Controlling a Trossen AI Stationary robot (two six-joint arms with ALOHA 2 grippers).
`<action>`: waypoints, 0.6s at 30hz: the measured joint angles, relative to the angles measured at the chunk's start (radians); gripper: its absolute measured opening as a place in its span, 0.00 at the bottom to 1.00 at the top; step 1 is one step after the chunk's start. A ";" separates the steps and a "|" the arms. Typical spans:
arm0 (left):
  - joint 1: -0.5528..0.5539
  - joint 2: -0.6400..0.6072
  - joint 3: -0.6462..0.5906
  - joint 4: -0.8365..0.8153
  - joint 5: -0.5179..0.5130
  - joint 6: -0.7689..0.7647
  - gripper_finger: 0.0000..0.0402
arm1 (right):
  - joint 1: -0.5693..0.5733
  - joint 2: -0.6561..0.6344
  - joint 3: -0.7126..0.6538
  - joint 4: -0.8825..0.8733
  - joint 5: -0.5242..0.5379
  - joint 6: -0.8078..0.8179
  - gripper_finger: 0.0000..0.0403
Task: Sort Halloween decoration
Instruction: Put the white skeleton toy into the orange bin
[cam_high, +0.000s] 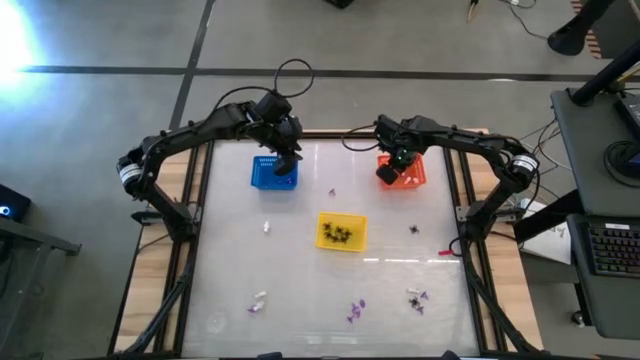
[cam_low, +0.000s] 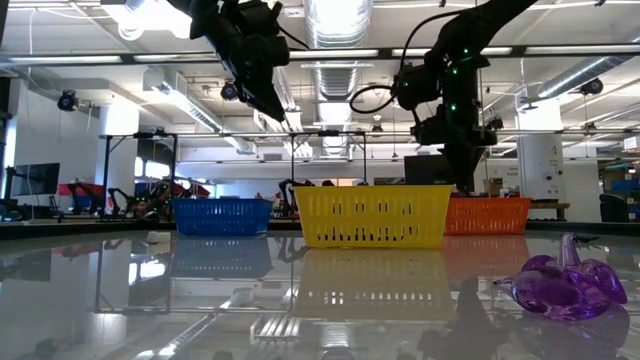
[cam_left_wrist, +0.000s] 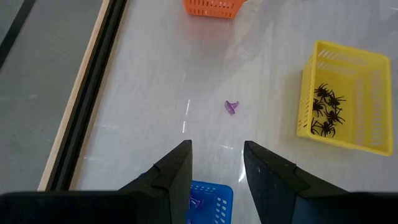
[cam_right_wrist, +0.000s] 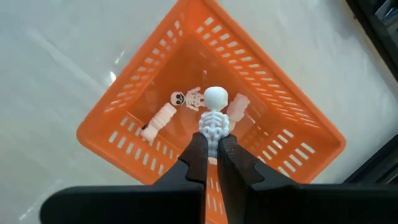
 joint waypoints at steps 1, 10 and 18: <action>0.000 0.000 0.000 0.000 0.000 0.000 0.32 | 0.000 0.000 0.000 0.000 0.000 -0.009 0.03; 0.000 0.000 0.000 0.000 0.000 -0.007 0.32 | 0.000 0.000 0.000 -0.002 0.000 -0.041 0.03; 0.000 0.000 0.000 0.000 0.000 -0.010 0.32 | 0.000 0.000 0.000 0.003 0.000 -0.041 0.03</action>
